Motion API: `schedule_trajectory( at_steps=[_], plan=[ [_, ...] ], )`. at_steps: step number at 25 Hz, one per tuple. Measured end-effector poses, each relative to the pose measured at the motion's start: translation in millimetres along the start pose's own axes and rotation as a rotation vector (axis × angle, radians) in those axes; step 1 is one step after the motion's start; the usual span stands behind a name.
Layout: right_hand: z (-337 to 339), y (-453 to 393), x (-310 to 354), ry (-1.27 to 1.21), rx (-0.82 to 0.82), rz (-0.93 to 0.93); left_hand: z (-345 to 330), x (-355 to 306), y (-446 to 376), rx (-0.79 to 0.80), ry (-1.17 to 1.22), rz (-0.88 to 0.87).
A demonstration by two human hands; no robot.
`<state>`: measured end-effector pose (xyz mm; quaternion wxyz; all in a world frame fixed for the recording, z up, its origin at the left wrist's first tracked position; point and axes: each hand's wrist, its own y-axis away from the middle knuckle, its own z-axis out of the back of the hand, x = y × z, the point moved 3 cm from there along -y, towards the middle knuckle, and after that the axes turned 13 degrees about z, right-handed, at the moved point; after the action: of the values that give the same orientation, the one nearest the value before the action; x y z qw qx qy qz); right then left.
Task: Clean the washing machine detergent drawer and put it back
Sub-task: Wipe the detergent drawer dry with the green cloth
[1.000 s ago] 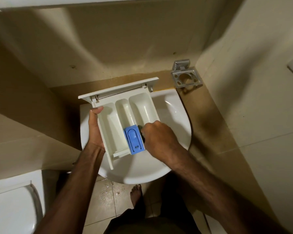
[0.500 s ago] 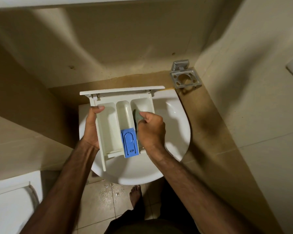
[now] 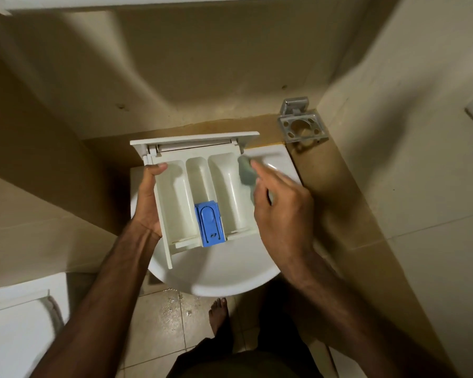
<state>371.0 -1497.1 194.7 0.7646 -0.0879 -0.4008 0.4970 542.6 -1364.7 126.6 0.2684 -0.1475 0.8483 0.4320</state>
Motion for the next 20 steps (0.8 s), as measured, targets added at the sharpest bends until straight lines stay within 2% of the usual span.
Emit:
schedule_trajectory(
  at_steps=[2,4,10,12,16,20],
  plan=[
    [-18,-9,-5,0.192,-0.04,0.237,-4,5,1,0.005,-0.006,0.006],
    [-39,-16,-9,0.319,0.043,0.371,-3,10,-1,-0.008,-0.016,0.01],
    [-50,-10,-7,0.752,0.609,0.559,8,14,-3,-0.002,-0.051,0.002],
    [-50,-11,-8,0.831,0.729,0.594,7,11,-3,0.017,-0.075,-0.01],
    [-49,-14,-1,0.781,0.905,0.578,-3,13,0,0.039,-0.05,0.0],
    [-44,3,1,0.624,0.97,0.579,-8,4,1,0.024,0.039,-0.035]
  ],
)
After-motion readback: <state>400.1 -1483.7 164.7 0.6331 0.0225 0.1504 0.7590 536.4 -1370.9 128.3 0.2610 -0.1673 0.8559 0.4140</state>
